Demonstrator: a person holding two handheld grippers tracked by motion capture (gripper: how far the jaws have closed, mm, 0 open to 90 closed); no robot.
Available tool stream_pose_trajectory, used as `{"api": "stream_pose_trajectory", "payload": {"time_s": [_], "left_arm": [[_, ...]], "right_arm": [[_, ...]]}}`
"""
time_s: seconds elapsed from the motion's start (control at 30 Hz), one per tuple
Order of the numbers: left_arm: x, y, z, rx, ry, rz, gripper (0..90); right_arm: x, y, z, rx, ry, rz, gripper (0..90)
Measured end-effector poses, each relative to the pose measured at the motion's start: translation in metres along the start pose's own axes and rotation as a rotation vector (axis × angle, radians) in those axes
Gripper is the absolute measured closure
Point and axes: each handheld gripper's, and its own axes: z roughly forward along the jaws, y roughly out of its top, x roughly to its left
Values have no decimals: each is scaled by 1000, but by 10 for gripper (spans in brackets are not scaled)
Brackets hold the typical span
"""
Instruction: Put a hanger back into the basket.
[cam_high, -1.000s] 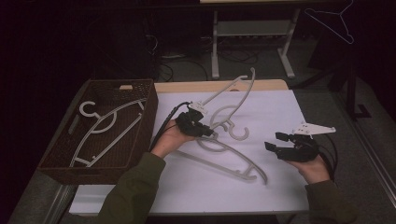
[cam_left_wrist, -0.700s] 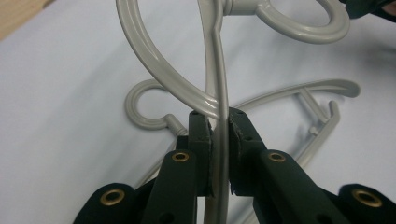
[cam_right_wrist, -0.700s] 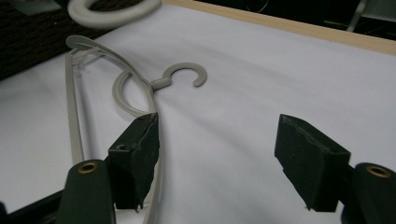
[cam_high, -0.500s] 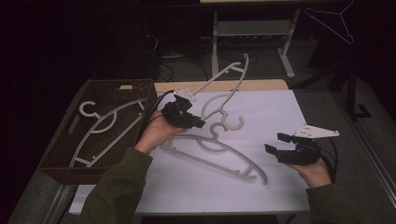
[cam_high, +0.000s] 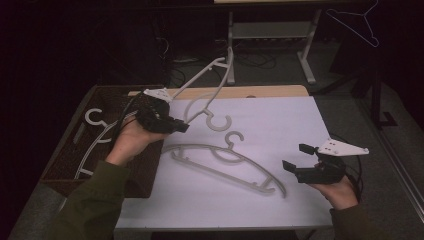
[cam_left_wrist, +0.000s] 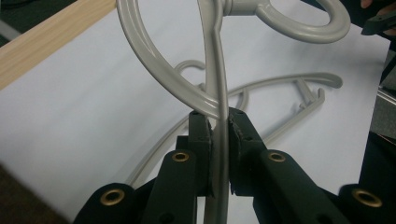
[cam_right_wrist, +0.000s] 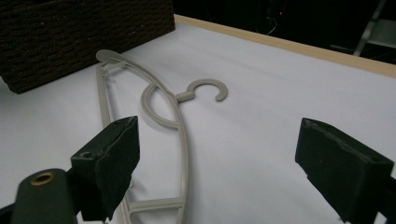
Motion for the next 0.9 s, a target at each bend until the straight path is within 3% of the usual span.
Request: {"api": "stream_pose_trajectory", "payload": {"time_s": [0.3, 0.57, 0.9], "left_arm": [[26, -37, -51, -7, 50, -59, 815], [47, -70, -79, -11, 70, -116, 814], [70, -104, -96, 10, 91, -163, 811]], "right_arm": [[3, 1, 5, 5, -6, -24, 138], [2, 1, 7, 15, -15, -20, 139], [1, 0, 11, 30, -27, -28, 140]]}}
